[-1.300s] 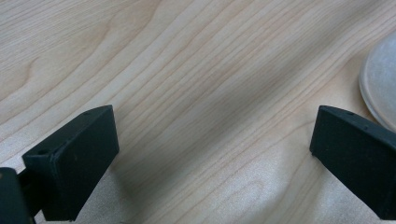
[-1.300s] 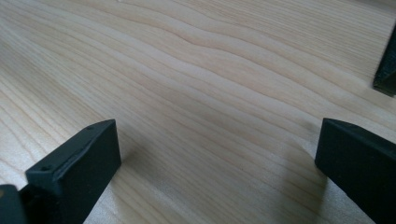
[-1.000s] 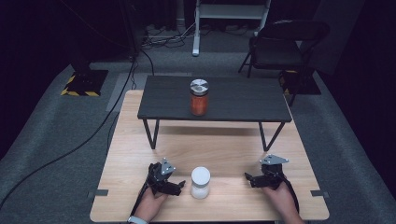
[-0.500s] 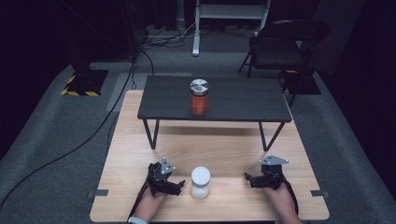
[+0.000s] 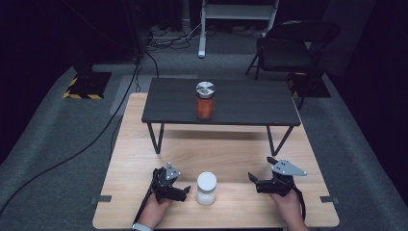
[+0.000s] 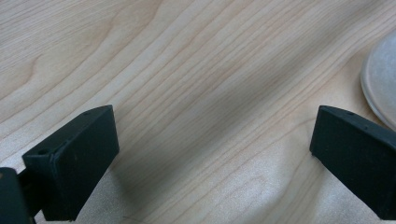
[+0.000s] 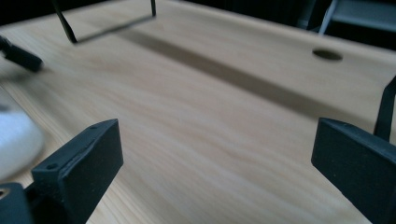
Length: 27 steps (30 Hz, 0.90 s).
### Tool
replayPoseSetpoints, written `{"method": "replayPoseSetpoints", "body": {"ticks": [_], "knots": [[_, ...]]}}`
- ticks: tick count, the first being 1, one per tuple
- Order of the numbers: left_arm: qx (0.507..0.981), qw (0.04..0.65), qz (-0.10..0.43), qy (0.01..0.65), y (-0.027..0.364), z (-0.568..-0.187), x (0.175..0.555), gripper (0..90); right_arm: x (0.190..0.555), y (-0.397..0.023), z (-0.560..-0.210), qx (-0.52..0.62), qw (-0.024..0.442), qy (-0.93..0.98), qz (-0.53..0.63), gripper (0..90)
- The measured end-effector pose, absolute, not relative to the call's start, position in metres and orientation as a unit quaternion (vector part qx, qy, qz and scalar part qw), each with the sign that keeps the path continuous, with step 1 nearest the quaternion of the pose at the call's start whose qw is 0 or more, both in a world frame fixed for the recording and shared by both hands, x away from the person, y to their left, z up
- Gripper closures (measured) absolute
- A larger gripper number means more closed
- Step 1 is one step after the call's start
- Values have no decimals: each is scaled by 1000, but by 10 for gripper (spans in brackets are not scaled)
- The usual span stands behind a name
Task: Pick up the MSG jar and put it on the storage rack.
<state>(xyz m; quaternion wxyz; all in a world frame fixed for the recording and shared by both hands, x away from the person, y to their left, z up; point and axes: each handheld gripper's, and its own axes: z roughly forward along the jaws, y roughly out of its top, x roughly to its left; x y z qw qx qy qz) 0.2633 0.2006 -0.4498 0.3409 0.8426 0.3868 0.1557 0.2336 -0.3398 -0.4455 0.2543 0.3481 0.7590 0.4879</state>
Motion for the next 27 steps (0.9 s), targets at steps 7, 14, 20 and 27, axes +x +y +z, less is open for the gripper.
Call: {"method": "replayPoseSetpoints", "body": {"ticks": [7, 14, 20, 27], "knots": [[843, 341, 156, 387, 201, -450, 263, 9, 221, -344, -447, 332, 272, 730, 532, 16], [843, 341, 156, 387, 201, -450, 263, 9, 225, -344, -446, 332, 258, 736, 530, 14], [843, 341, 156, 387, 201, -450, 263, 9, 231, -339, -450, 318, 208, 731, 566, 11], [843, 341, 156, 387, 201, -450, 263, 9, 232, -316, -446, 275, 181, 752, 571, 11]]}}
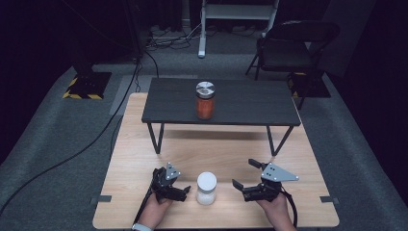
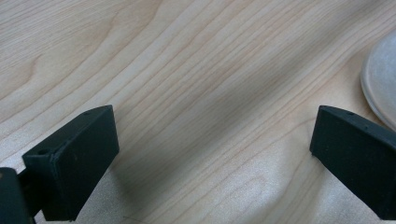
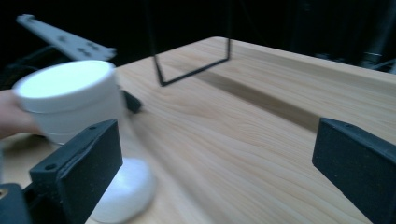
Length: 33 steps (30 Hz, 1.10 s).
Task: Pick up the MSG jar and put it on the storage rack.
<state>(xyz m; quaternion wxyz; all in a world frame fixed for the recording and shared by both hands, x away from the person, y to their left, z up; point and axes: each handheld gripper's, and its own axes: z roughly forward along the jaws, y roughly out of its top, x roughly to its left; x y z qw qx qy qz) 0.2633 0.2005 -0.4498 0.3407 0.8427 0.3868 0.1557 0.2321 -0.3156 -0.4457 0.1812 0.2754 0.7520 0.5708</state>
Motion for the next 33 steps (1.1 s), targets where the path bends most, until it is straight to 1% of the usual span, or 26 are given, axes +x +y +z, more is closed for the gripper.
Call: {"method": "replayPoseSetpoints", "body": {"ticks": [6, 16, 19, 24, 26, 29, 30, 31, 33], "knots": [[843, 341, 156, 387, 201, -450, 263, 9, 232, -299, -444, 237, 159, 764, 579, 11], [842, 341, 156, 387, 200, -450, 263, 9, 240, -270, -445, 211, 126, 781, 574, 16], [842, 341, 156, 388, 200, -450, 263, 9, 243, -261, -446, 203, 117, 784, 574, 35], [842, 342, 156, 388, 200, -450, 262, 9, 247, -249, -448, 194, 113, 788, 574, 126], [841, 340, 154, 390, 200, -450, 262, 9, 249, -246, -449, 195, 110, 789, 572, 142], [841, 340, 154, 391, 200, -450, 262, 9, 249, -241, -450, 187, 115, 795, 565, 201], [841, 340, 154, 391, 200, -450, 262, 9, 248, -239, -449, 185, 119, 798, 561, 231], [842, 340, 154, 391, 200, -450, 262, 9, 248, -237, -449, 185, 121, 802, 555, 281], [841, 340, 154, 391, 200, -450, 262, 9, 246, -234, -450, 182, 129, 804, 552, 331]]}}
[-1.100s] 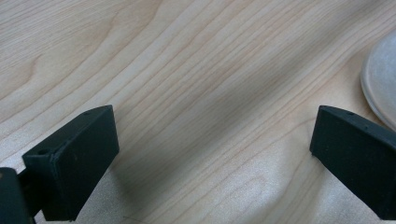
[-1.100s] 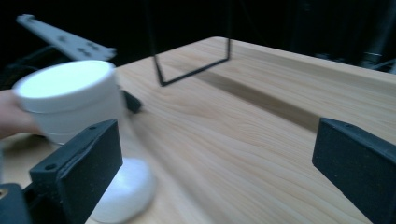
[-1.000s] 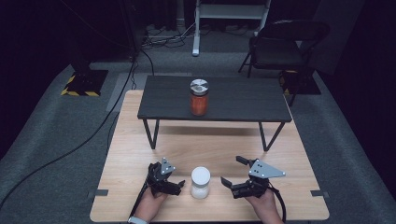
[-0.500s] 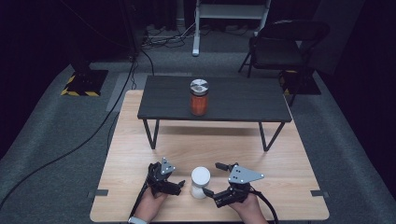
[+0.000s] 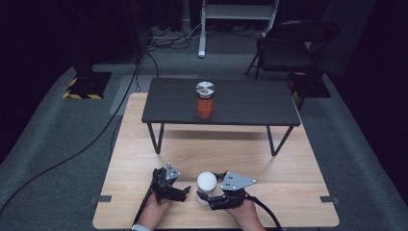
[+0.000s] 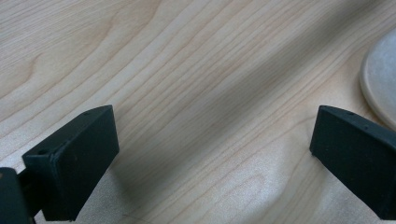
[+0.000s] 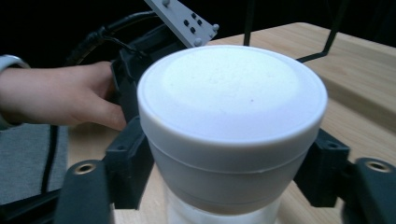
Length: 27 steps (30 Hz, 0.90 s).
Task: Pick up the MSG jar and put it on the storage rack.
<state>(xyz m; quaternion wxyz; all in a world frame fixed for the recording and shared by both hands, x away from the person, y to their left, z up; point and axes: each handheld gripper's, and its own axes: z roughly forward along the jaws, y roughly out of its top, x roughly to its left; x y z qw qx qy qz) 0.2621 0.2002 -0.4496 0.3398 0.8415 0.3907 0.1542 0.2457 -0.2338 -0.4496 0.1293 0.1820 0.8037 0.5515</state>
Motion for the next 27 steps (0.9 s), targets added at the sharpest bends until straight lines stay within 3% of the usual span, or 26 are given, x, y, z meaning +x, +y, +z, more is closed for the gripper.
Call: {"method": "replayPoseSetpoints", "body": {"ticks": [12, 16, 27], "knots": [[841, 340, 154, 391, 200, -450, 262, 9, 242, -232, -437, 178, 140, 815, 533, 335], [842, 341, 155, 389, 200, -450, 262, 9, 243, -242, -432, 188, 136, 804, 548, 335], [843, 340, 155, 388, 198, -449, 266, 4, 236, -276, -420, 230, 177, 789, 542, 335]]}}
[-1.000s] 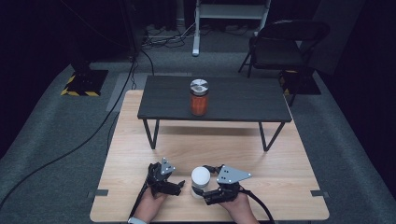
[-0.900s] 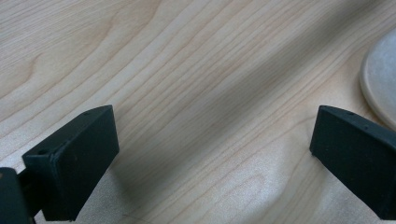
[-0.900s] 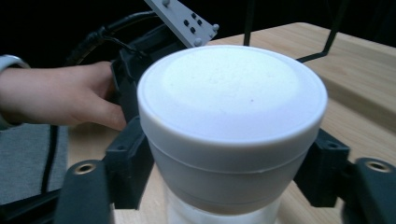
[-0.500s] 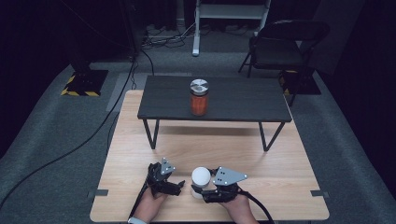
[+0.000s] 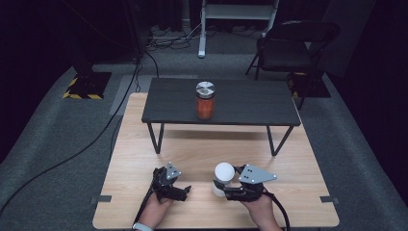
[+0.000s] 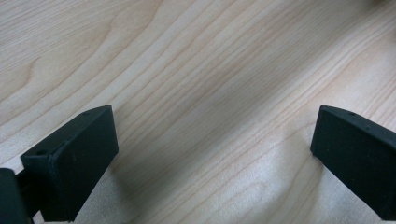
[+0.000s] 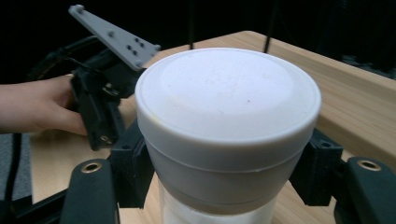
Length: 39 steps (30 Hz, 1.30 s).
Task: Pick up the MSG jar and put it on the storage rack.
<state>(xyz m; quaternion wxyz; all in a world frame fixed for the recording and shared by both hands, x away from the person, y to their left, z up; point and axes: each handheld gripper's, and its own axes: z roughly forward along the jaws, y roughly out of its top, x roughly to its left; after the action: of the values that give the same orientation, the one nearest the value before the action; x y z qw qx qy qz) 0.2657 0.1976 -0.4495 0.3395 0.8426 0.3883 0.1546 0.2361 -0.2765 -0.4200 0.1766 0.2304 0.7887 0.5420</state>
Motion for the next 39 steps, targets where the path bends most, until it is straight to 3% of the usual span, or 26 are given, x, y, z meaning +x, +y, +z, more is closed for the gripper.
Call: {"method": "replayPoseSetpoints", "body": {"ticks": [22, 39], "knots": [[843, 341, 155, 386, 196, -450, 267, 3, 231, -336, -415, 311, 213, 761, 528, 334], [843, 341, 155, 386, 196, -450, 267, 4, 236, -349, -411, 332, 210, 749, 533, 329]]}}
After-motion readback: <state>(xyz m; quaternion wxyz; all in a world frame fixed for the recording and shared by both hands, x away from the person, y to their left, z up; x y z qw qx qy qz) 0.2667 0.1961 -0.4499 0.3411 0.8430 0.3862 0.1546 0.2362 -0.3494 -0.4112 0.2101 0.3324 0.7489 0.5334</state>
